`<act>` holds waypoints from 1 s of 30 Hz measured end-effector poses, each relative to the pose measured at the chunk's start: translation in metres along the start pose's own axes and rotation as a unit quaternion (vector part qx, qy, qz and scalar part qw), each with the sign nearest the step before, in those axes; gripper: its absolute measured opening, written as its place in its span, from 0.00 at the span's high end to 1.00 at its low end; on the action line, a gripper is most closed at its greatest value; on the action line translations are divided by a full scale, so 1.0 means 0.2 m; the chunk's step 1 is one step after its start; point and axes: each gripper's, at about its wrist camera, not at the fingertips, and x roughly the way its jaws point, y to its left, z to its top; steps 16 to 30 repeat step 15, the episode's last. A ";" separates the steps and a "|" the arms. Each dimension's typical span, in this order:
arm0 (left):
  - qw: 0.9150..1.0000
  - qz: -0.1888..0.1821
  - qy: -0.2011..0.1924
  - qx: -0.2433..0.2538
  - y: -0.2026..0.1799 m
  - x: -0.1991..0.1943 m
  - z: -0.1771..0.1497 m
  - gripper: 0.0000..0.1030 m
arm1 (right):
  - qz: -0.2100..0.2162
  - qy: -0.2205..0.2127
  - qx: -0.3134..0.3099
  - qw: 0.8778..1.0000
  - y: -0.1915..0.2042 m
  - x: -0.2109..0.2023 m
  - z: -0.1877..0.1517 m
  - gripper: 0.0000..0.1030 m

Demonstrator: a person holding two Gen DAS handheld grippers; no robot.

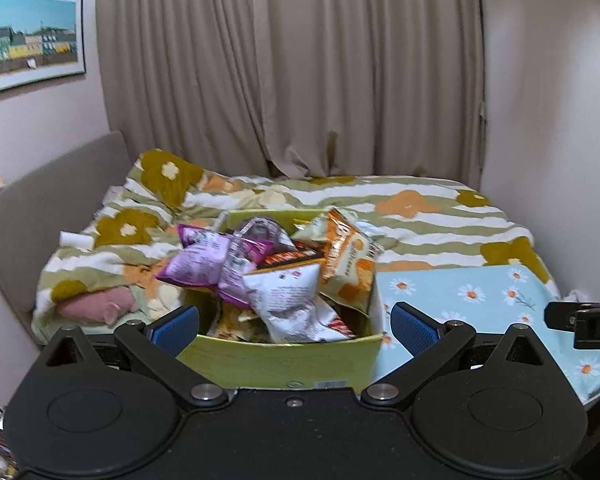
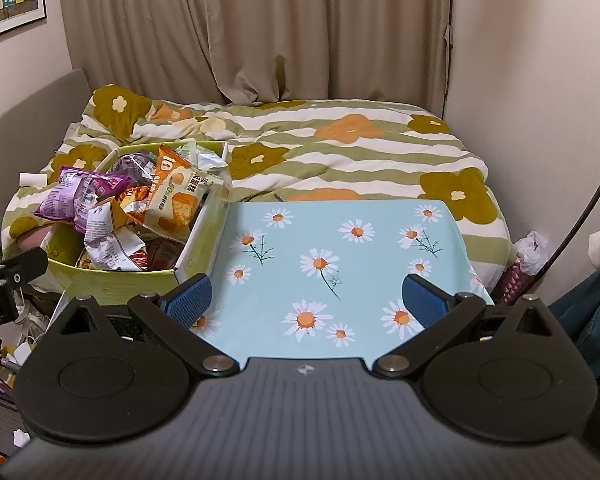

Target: Organize snacks

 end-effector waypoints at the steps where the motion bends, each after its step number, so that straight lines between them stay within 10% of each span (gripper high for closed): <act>1: 1.000 0.007 -0.005 0.004 0.00 -0.01 0.00 0.00 | 0.001 0.000 0.000 1.000 0.01 0.00 0.00 0.00; 30: 1.000 0.009 -0.006 -0.005 0.07 0.03 0.00 0.00 | 0.008 0.001 0.000 1.000 0.03 0.03 0.02 0.00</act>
